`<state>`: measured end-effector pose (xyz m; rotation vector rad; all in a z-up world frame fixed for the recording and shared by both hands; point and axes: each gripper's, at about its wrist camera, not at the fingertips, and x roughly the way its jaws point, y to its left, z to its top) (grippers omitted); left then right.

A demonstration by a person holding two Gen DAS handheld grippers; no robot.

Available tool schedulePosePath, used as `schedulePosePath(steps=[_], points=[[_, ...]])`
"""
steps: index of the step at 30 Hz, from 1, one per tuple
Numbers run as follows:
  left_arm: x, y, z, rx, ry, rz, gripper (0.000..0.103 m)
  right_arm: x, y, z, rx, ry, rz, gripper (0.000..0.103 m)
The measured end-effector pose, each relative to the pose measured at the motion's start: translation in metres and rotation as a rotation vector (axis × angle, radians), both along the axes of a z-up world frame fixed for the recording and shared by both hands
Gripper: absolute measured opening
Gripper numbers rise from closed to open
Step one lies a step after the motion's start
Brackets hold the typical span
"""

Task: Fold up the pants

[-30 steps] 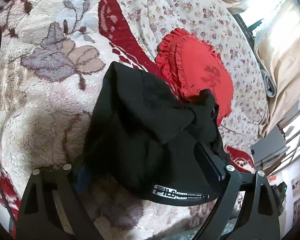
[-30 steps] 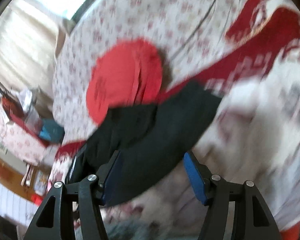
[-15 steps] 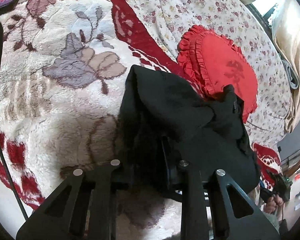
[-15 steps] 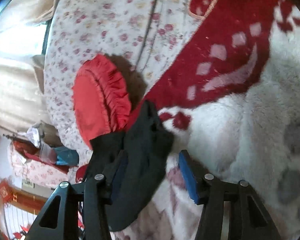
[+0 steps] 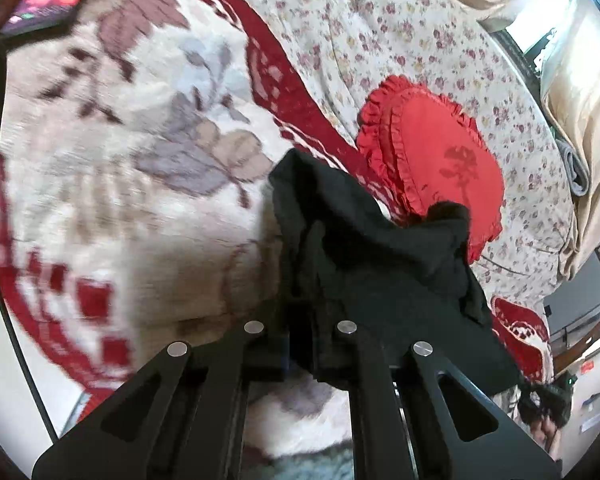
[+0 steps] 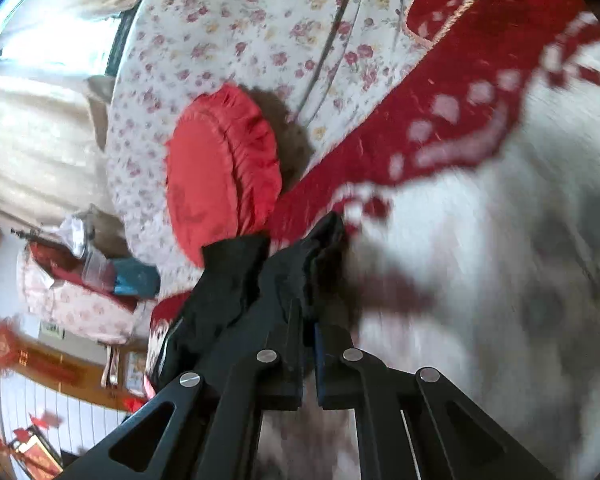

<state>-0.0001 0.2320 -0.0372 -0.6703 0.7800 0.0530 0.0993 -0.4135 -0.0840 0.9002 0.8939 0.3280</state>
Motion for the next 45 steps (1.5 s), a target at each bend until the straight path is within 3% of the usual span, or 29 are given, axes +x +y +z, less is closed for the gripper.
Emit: schedulePosePath(steps=[4,6,8,10,13,14,16,18,20,23,26,27,29,31,32,33,34,36,41,42,43,44,45], points=[[-0.022,0.015,0.005,-0.005,0.01,0.003,0.005,-0.049,0.009,-0.013,0.02,0.077,0.055,0.004],[-0.025,0.013,0.0,0.034,0.028,-0.001,0.005,-0.06,0.012,-0.019,-0.01,0.084,0.057,0.004],[-0.019,0.011,-0.013,0.066,0.073,-0.003,0.011,-0.063,0.012,-0.021,-0.125,0.091,0.028,0.004],[-0.017,0.015,-0.027,0.078,0.126,0.038,0.022,-0.058,0.006,-0.009,-0.339,0.103,-0.072,0.005],[-0.021,0.02,-0.035,0.089,0.137,0.072,0.033,-0.041,0.024,0.028,-0.485,-0.021,-0.076,0.007],[-0.023,0.02,-0.034,0.107,0.13,0.079,0.034,-0.03,0.049,0.045,-0.536,-0.101,0.008,0.009],[-0.027,0.021,-0.032,0.131,0.119,0.09,0.035,-0.012,0.112,0.068,-0.641,-0.25,0.229,0.03],[-0.034,0.026,-0.03,0.145,0.116,0.116,0.035,-0.002,0.177,0.077,-0.708,-0.374,0.462,0.043],[-0.043,0.033,-0.026,0.182,0.113,0.153,0.035,0.007,0.232,0.069,-0.78,-0.449,0.648,0.045],[-0.062,0.042,-0.019,0.246,0.075,0.168,0.036,0.019,0.28,0.046,-0.882,-0.465,0.808,0.045],[-0.071,0.036,-0.01,0.285,0.01,0.092,0.036,0.027,0.3,0.022,-0.912,-0.44,0.907,0.045],[-0.075,0.03,-0.006,0.307,-0.017,0.052,0.036,0.026,0.302,0.017,-0.914,-0.441,0.914,0.045],[-0.078,0.015,0.001,0.336,-0.066,-0.039,0.053,0.031,0.31,0.008,-0.937,-0.438,0.92,0.045],[-0.074,-0.002,0.007,0.367,-0.111,-0.139,0.062,0.034,0.313,0.001,-1.015,-0.419,0.913,0.044],[-0.07,-0.012,0.009,0.381,-0.134,-0.189,0.062,0.036,0.313,-0.003,-1.035,-0.401,0.902,0.043],[-0.066,-0.018,0.01,0.388,-0.143,-0.218,0.062,0.037,0.312,-0.003,-1.028,-0.394,0.889,0.036],[-0.06,-0.024,0.012,0.4,-0.148,-0.243,0.062,0.038,0.31,-0.002,-1.038,-0.388,0.86,0.02],[-0.047,-0.038,0.015,0.444,-0.164,-0.278,0.062,0.043,0.306,0.002,-1.026,-0.358,0.803,0.012],[-0.012,-0.049,0.011,0.63,-0.132,-0.259,0.062,0.044,0.272,0.053,-0.936,-0.407,0.621,0.01],[-0.006,-0.047,0.011,0.644,-0.13,-0.266,0.061,0.047,0.261,0.063,-0.899,-0.404,0.589,0.01],[0.0,-0.045,0.011,0.632,-0.128,-0.29,0.032,0.052,0.245,0.076,-0.855,-0.397,0.543,0.01],[0.007,-0.042,0.013,0.615,-0.113,-0.308,0.013,0.054,0.232,0.086,-0.824,-0.391,0.508,0.01],[0.015,-0.041,0.02,0.615,-0.106,-0.298,0.012,0.058,0.217,0.096,-0.786,-0.383,0.467,0.009]])
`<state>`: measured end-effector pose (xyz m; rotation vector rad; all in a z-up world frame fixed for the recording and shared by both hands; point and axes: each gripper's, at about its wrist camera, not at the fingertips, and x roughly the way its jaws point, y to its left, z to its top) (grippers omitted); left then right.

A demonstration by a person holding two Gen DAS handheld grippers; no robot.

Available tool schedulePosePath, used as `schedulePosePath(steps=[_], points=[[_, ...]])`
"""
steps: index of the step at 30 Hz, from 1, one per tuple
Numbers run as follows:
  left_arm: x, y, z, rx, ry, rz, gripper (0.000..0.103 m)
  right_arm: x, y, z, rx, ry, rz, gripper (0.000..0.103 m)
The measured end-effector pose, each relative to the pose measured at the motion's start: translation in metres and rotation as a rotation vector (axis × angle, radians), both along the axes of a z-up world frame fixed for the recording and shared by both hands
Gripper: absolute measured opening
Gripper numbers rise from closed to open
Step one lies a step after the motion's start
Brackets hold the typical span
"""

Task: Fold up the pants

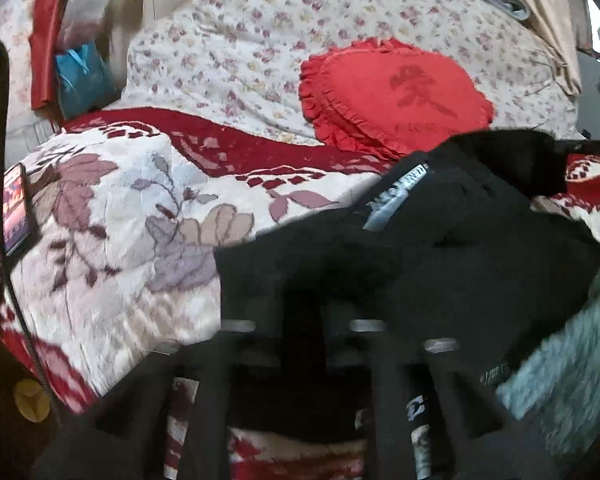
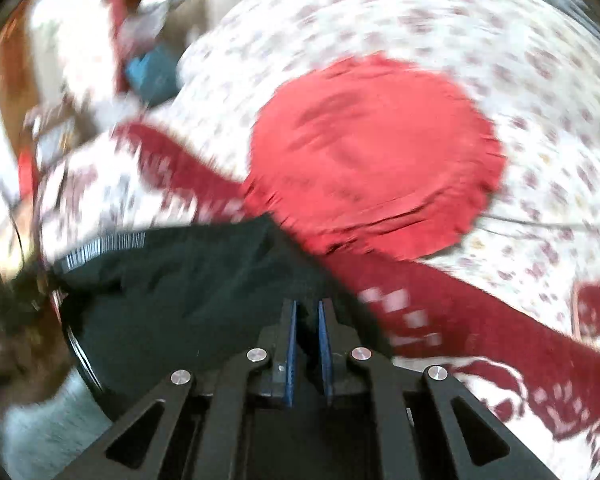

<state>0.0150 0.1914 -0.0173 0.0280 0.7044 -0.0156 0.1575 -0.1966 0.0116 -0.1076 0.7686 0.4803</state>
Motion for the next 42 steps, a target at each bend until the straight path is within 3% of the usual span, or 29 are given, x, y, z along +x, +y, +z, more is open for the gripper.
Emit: schedulePosePath(steps=[3,7,11,15,24,30,33,35,38,42], points=[[0.038,0.007,0.028,0.01,-0.029,-0.001,0.011,0.009,-0.037,0.028,0.12,-0.007,-0.087,0.009],[0.117,0.022,0.048,-0.006,0.033,0.012,0.01,0.014,-0.079,0.06,0.259,-0.009,-0.167,0.007],[0.168,0.025,0.04,-0.005,0.114,0.046,0.01,0.01,-0.097,0.078,0.312,-0.016,-0.197,0.007],[0.196,0.022,0.016,-0.009,0.176,0.062,0.01,0.013,-0.104,0.069,0.302,0.011,-0.216,0.007],[0.212,0.013,0.007,0.027,0.186,0.048,0.01,0.045,-0.108,0.03,0.062,0.011,-0.268,0.004],[0.207,0.018,0.004,0.017,0.192,0.041,0.01,0.067,-0.139,0.016,0.043,0.074,-0.314,0.002],[0.209,0.024,0.004,-0.038,0.217,0.059,0.011,0.069,-0.137,0.005,0.153,0.169,-0.213,0.002],[0.209,0.029,0.004,-0.069,0.222,0.075,0.018,0.072,-0.134,-0.006,0.184,0.217,-0.196,0.005],[0.209,0.031,0.003,-0.006,0.222,0.099,0.039,0.079,-0.138,-0.024,0.239,0.266,-0.247,0.026],[0.208,0.054,0.001,-0.042,0.222,0.111,0.046,0.096,-0.158,-0.051,0.417,0.336,-0.343,0.04]])
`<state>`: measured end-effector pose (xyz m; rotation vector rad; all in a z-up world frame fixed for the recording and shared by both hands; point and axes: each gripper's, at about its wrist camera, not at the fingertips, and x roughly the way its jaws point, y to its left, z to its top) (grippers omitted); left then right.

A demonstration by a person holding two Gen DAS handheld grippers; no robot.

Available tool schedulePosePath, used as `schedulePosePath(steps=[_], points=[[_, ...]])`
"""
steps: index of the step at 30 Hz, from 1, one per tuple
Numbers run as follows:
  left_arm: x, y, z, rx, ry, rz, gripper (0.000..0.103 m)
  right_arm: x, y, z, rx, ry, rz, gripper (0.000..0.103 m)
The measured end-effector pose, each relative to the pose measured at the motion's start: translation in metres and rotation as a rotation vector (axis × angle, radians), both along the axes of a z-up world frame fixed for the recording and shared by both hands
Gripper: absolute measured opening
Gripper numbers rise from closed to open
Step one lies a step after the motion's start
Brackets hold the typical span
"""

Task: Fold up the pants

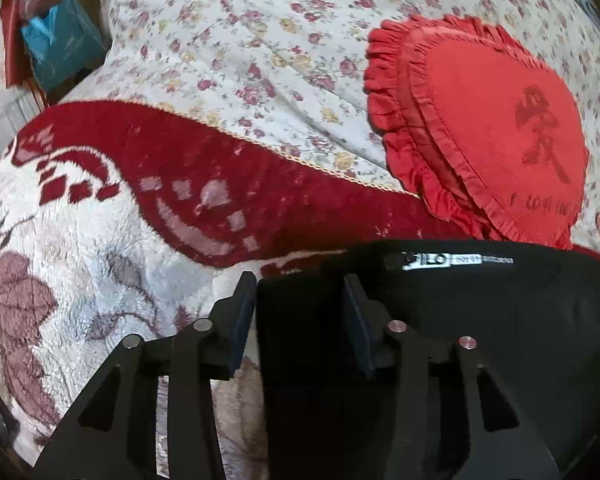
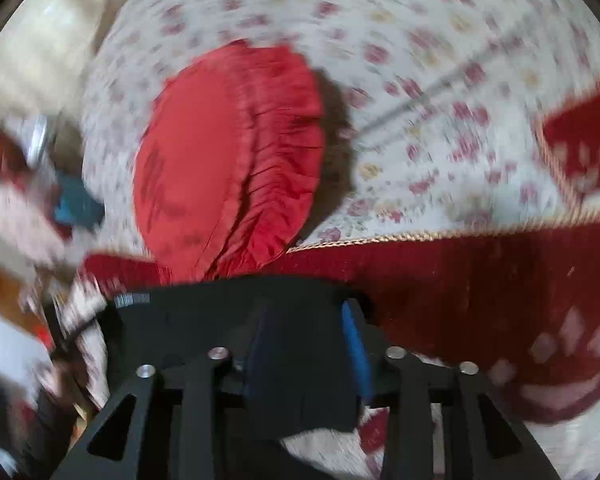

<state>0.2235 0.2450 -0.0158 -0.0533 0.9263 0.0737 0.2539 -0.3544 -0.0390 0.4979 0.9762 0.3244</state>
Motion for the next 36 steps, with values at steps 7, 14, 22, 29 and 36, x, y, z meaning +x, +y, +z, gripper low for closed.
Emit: schedulePosePath(steps=[7,14,22,29,36], points=[[-0.003,0.054,0.013,-0.127,-0.064,0.113,0.047,0.025,-0.002,-0.02,0.029,0.04,0.013,0.04],[-0.003,0.065,0.01,-0.188,-0.037,0.059,0.047,0.036,0.007,-0.032,-0.052,0.037,0.075,0.04],[-0.001,0.051,-0.003,-0.159,0.014,-0.102,0.06,0.031,0.022,-0.044,-0.228,0.01,0.186,0.013],[0.013,0.024,-0.028,-0.062,0.072,-0.238,0.06,0.026,0.02,-0.056,-0.274,-0.061,0.191,0.009],[0.03,0.007,-0.051,-0.018,0.133,-0.301,0.06,0.02,0.014,-0.06,-0.236,-0.113,0.178,0.008]])
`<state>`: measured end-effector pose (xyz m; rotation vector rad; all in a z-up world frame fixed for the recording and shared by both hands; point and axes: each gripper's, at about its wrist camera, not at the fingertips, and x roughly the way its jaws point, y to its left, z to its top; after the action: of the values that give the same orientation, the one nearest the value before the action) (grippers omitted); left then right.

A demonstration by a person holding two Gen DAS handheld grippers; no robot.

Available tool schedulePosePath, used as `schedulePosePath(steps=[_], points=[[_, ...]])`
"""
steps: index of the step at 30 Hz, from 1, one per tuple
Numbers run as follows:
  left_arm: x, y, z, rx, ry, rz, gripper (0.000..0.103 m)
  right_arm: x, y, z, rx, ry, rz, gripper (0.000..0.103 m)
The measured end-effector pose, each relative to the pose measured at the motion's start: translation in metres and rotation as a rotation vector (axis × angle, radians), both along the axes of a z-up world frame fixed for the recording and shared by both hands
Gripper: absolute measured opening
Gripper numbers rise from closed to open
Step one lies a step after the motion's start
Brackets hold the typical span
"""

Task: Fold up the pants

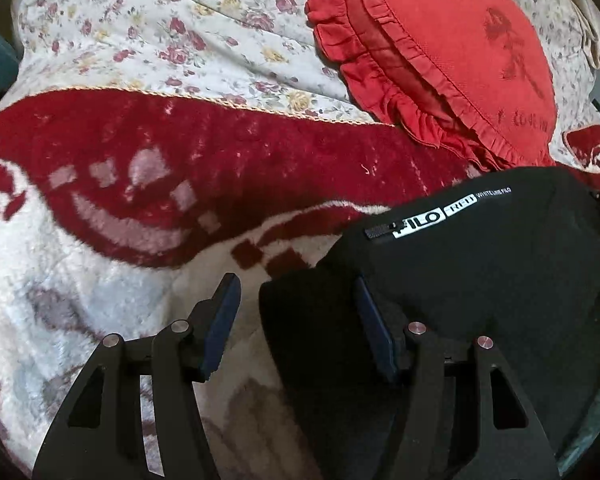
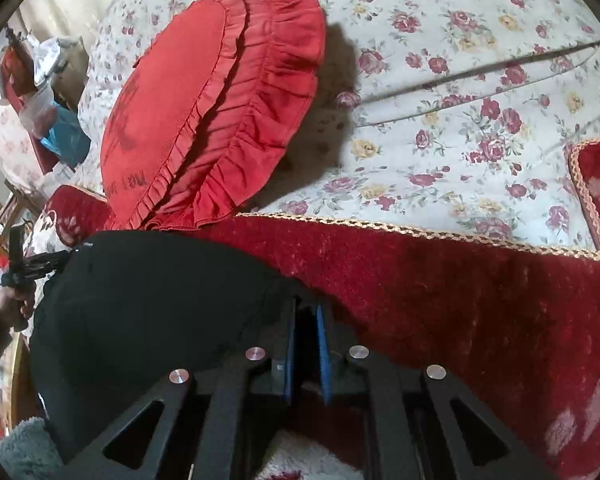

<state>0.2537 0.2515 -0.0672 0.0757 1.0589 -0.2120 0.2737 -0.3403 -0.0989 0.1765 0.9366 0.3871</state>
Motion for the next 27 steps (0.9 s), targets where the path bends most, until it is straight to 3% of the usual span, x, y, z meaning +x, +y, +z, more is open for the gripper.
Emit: schedulePosePath(steps=[2,3,4,6,7,10,11,12,19,22,27], points=[[0.001,0.0,-0.001,-0.015,-0.001,0.01,0.058,0.0,-0.001,0.0,0.009,-0.002,-0.001,0.008],[0.001,-0.001,-0.001,-0.018,-0.004,0.012,0.053,0.0,-0.001,-0.001,0.01,-0.003,-0.001,0.008],[0.001,-0.003,0.0,-0.022,-0.01,0.007,0.039,0.0,-0.001,-0.001,0.009,-0.005,-0.002,0.008],[-0.002,-0.007,0.005,-0.01,-0.023,0.005,0.033,0.0,-0.001,-0.001,0.004,-0.007,-0.001,0.008],[-0.003,-0.01,0.008,-0.007,-0.026,-0.01,0.023,0.0,-0.001,-0.001,0.001,-0.008,-0.002,0.008],[-0.012,-0.017,0.024,0.02,-0.068,-0.02,0.015,0.0,0.005,0.005,-0.046,-0.007,-0.001,0.008],[-0.015,-0.018,0.031,0.028,-0.085,-0.022,0.005,0.0,0.01,0.01,-0.079,-0.011,0.007,0.007],[-0.018,-0.019,0.04,0.041,-0.107,-0.013,0.005,-0.001,0.014,0.017,-0.112,-0.026,0.012,0.004],[-0.062,-0.024,0.076,0.036,-0.188,-0.038,0.005,-0.044,0.032,0.089,-0.227,-0.184,0.133,0.003],[-0.09,-0.022,0.086,0.026,-0.218,-0.041,0.005,-0.073,0.037,0.105,-0.274,-0.225,0.172,0.003],[-0.168,-0.018,0.099,-0.019,-0.271,-0.077,0.005,-0.149,0.045,0.118,-0.363,-0.306,0.25,0.003]])
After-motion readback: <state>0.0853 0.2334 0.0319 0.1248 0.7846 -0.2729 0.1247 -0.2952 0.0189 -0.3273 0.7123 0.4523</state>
